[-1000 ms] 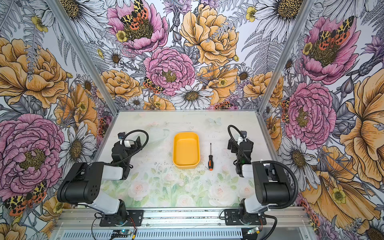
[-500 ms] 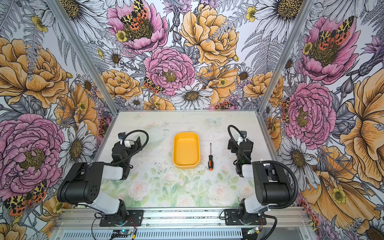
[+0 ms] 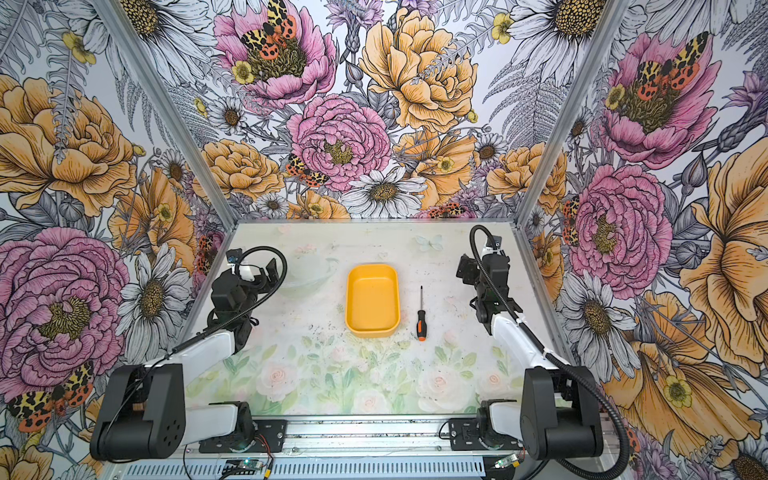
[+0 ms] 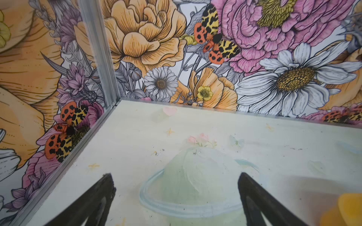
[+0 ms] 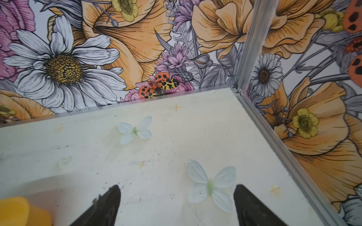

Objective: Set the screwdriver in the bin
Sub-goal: 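Reach the right gripper down over the screwdriver handle beside the yellow bin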

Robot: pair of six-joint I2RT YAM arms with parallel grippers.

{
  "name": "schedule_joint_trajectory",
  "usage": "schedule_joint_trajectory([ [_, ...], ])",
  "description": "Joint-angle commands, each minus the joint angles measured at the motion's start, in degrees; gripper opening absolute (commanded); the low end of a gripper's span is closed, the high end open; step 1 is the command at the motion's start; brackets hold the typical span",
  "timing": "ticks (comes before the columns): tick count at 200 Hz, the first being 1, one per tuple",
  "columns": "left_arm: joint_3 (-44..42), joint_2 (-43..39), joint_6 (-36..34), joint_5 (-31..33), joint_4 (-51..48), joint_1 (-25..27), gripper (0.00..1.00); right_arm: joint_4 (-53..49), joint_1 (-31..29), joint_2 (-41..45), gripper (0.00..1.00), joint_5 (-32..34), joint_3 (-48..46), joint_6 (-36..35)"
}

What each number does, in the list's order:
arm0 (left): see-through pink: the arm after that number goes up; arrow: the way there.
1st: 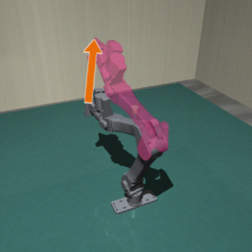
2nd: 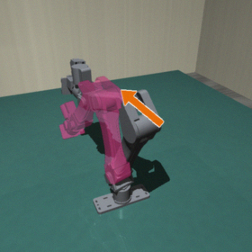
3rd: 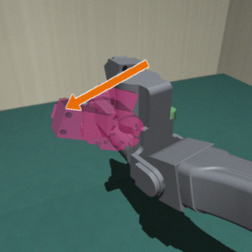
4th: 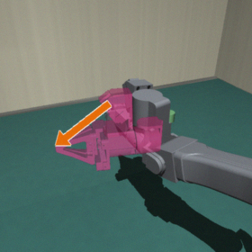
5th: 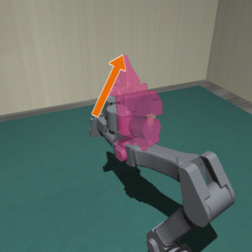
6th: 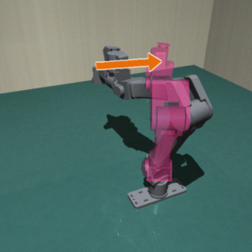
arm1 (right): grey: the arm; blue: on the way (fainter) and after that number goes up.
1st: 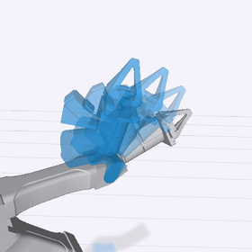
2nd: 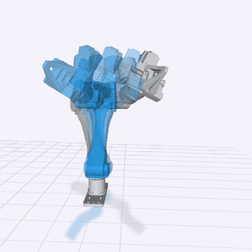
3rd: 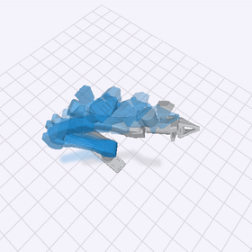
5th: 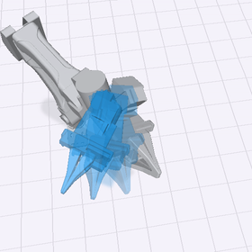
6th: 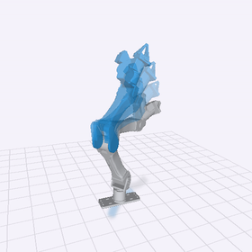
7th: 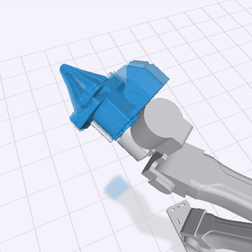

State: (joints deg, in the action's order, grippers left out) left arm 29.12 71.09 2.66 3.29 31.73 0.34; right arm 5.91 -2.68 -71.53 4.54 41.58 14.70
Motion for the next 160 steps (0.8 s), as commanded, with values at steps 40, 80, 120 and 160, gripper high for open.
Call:
schedule_joint_trajectory([
  [40, 3.3, -4.89, 10.99, -2.93, -19.2, 8.79, 0.99, -16.96, -10.77, 4.29, 0.88, -7.68, -6.24, 14.2],
  [80, 4.05, -1.94, 12.35, 0.52, -22.58, 13.45, 0.99, -17.29, -19.66, 0.58, 0.86, -3.46, -7.87, 16.31],
  [120, 4.31, 0.66, 15.02, -0.48, -22.96, 14.11, 0.99, -17.27, -23.43, -3.67, 0.8, -0.32, -8.11, 16.86],
  [160, 5.42, 1.73, 15.24, -0.39, -25.17, 14.68, 0.99, -17.21, -25.58, -7.6, 0.72, 0.47, -7.67, 16.54],
])
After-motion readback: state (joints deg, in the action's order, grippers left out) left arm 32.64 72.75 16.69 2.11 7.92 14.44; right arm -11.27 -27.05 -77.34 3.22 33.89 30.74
